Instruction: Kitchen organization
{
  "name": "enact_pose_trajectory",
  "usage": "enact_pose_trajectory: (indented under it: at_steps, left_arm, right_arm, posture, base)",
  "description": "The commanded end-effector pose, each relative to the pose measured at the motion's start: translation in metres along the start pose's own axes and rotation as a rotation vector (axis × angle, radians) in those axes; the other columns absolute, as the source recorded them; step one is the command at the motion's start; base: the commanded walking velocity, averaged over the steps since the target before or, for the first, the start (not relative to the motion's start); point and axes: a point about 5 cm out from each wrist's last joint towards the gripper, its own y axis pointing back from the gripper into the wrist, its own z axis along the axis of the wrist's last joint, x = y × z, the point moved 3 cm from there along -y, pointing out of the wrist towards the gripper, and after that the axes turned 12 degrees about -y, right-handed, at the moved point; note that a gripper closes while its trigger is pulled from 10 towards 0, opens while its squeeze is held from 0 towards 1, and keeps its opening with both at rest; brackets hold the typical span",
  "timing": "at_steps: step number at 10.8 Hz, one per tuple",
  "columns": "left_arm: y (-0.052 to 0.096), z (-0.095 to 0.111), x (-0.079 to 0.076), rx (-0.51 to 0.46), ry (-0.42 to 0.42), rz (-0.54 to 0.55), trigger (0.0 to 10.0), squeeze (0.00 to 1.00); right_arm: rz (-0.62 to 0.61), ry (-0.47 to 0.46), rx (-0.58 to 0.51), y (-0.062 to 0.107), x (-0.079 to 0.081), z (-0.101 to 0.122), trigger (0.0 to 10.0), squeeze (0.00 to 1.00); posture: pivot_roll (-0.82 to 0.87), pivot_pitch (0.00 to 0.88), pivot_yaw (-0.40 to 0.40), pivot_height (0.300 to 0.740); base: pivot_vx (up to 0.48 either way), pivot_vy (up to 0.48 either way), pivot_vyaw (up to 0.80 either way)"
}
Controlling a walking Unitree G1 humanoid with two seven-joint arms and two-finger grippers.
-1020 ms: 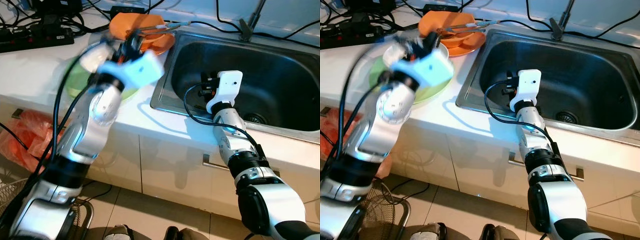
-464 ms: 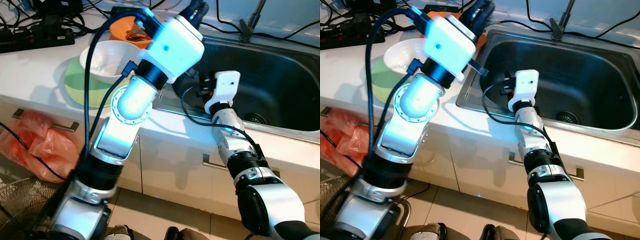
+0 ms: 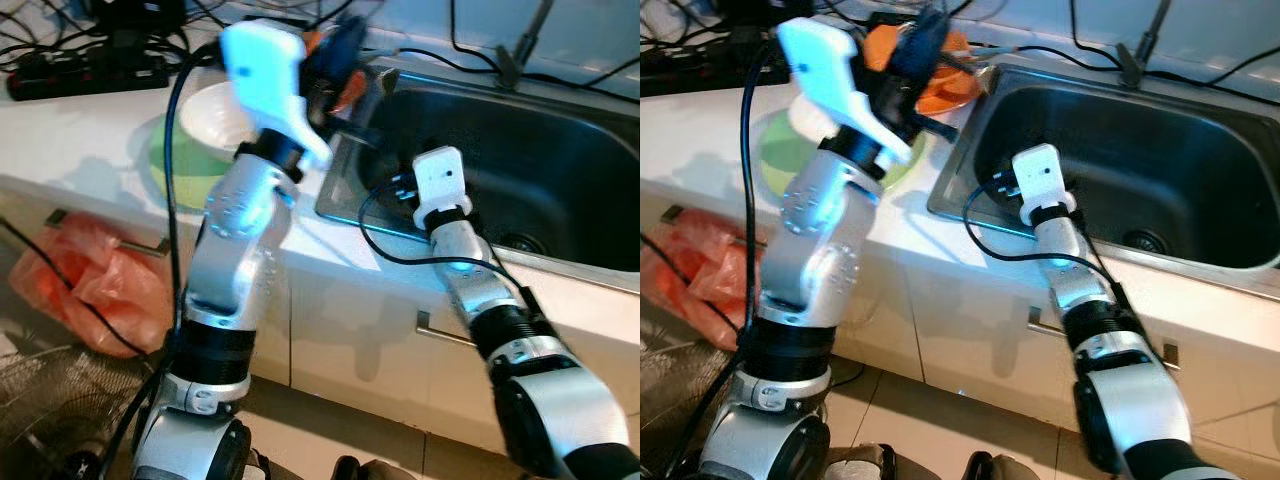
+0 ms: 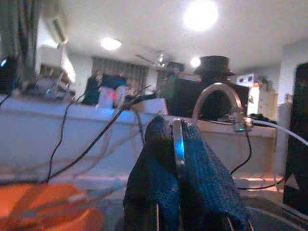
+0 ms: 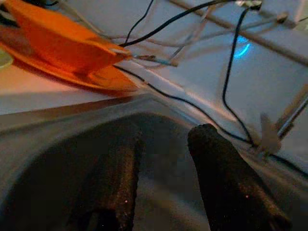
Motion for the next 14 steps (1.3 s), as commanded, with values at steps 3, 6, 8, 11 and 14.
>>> enact_pose_trajectory:
  at_steps: [3, 6, 8, 11, 14]
  left_arm:
    - [0.004, -0.004, 0.007, 0.015, 0.158, 0.016, 10.0, 0.00]
    - [0.006, -0.007, 0.009, 0.024, 0.214, 0.008, 10.0, 0.00]
    - [0.006, -0.009, 0.002, 0.038, 0.242, -0.024, 10.0, 0.00]
    - [0.005, -0.011, -0.001, 0.052, 0.224, -0.039, 10.0, 0.00]
    - [0.005, -0.012, -0.001, 0.065, 0.183, -0.038, 10.0, 0.00]
  right_arm:
    - [0.008, 0.074, 0.023, 0.011, -0.001, -0.014, 10.0, 0.96]
    - [0.016, -0.008, -0.017, 0.004, 0.002, 0.000, 10.0, 0.00]
    - [0.071, -0.088, -0.109, -0.005, 0.014, 0.026, 10.0, 0.00]
    - [0.099, -0.137, -0.169, -0.011, 0.019, 0.047, 10.0, 0.00]
    - [0.077, -0.133, -0.147, -0.011, 0.014, 0.044, 10.0, 0.00]
  posture:
    - [0.11, 0.148, -0.041, 0.740]
    - [0.11, 0.153, -0.040, 0.740]
    - [0.11, 0.154, -0.037, 0.740]
    - [0.10, 0.156, -0.035, 0.740]
    - [0.10, 0.148, -0.034, 0.740]
  base:
    - [0.000, 0.000, 0.00]
    - [0.000, 0.000, 0.00]
    - [0.000, 0.000, 0.00]
    - [0.000, 0.000, 0.00]
    - [0.000, 0.000, 0.00]
